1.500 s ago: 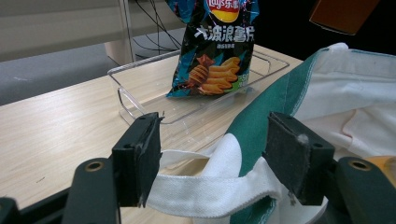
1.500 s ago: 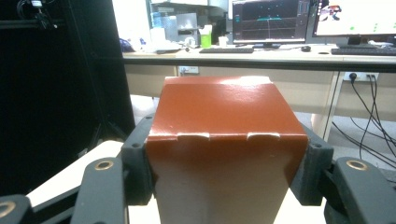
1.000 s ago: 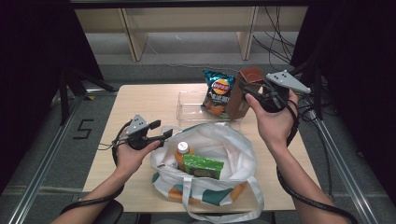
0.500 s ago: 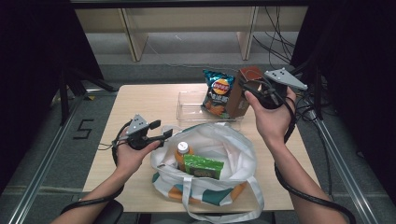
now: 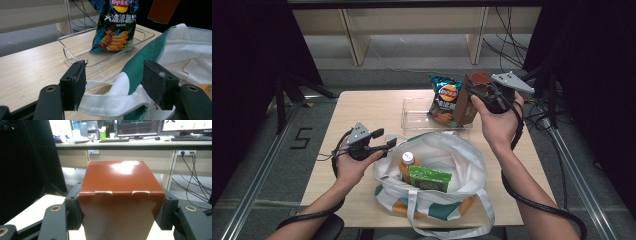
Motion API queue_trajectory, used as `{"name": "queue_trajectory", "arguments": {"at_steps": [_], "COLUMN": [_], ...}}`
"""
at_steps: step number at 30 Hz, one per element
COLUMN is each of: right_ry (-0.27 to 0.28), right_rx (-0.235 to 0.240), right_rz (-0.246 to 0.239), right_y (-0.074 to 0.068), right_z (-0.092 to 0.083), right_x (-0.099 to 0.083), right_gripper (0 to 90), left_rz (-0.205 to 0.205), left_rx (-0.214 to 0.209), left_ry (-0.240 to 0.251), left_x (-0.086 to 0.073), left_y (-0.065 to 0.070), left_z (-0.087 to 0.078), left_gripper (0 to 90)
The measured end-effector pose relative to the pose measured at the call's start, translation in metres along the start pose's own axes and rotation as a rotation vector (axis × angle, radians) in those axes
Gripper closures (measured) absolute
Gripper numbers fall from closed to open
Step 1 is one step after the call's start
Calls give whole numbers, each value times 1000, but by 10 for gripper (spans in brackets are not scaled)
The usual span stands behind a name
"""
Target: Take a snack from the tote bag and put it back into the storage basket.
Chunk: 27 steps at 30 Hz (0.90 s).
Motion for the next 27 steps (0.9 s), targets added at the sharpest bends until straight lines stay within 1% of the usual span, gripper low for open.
{"name": "queue_trajectory", "arguments": {"at_steps": [1,2,4,8,9,10,11,13,14,15,16,17,20,23,24,25,27], "right_ry": [4,-2,-8,-12,-15,-10,-14,-15,-15,-21,-18,-23,-27,-28,-32,-33,-30], "right_rx": [-4,-9,-7,-10,-5,-11,-17,-16,-23,-21,-23,-29,-40,-44,-41,-45,-42], "right_rz": [-14,-6,-11,1,-6,-14,-7,-8,-17,1,-13,5,12,-1,-3,0,-8], "right_y": [1,1,0,-1,-1,0,0,2,3,2,4,4,6,8,8,8,8], "right_z": [1,2,5,10,11,13,13,16,17,18,20,20,23,26,27,27,29], "right_x": [0,0,-1,-2,-3,-3,-3,-4,-5,-6,-6,-7,-9,-10,-10,-10,-11], "right_gripper": [392,392,392,392,392,392,392,392,392,392,392,392,392,392,392,392,392], "left_rz": [2,1,-1,-1,1,1,0,0,1,0,0,-1,0,2,-2,1,1], "left_rx": [2,2,0,1,3,2,1,1,0,0,0,0,0,-2,-6,-1,-3], "left_ry": [-6,-6,-1,0,-4,0,3,3,2,1,0,0,1,1,8,0,2], "left_x": [0,0,0,0,0,0,0,0,0,0,0,0,0,0,0,0,0], "left_y": [0,0,0,0,0,0,0,0,0,0,0,0,0,0,0,0,1], "left_z": [-1,0,0,0,-1,-1,0,0,0,0,0,0,0,0,1,0,1], "left_gripper": [355,355,355,355,355,355,355,355,355,355,355,355,355,355,355,355,355]}}
Point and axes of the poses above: each handheld gripper's, and its own axes: z roughly forward along the jaws, x roughly out of its top, y roughly to its right, the point moved 6 cm from there along z, roughly forward along the jaws, and after that the axes turned 12 degrees about z, right-handed, at the moved point
